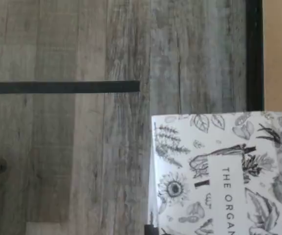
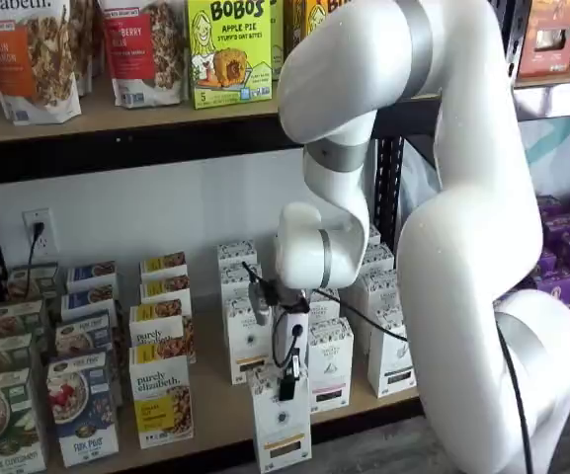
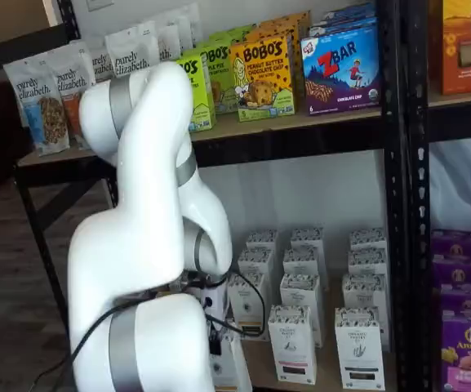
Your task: Pick up the white box with a yellow strip in the middle, on the bottom shelf, the fourth box from the left
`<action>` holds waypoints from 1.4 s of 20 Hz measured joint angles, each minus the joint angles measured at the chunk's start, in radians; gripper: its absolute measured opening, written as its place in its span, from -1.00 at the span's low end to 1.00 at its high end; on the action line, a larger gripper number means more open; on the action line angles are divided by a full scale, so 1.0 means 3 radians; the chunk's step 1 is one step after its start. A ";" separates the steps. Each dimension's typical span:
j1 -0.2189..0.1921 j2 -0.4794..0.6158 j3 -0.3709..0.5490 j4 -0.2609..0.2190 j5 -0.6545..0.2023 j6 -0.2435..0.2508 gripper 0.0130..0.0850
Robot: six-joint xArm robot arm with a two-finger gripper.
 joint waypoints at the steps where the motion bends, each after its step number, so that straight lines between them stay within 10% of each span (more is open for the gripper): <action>1: 0.0004 -0.0037 0.0031 -0.0017 0.0007 0.0021 0.00; 28: 0.0015 -0.1382 0.0807 -0.0740 0.0546 0.0775 0.00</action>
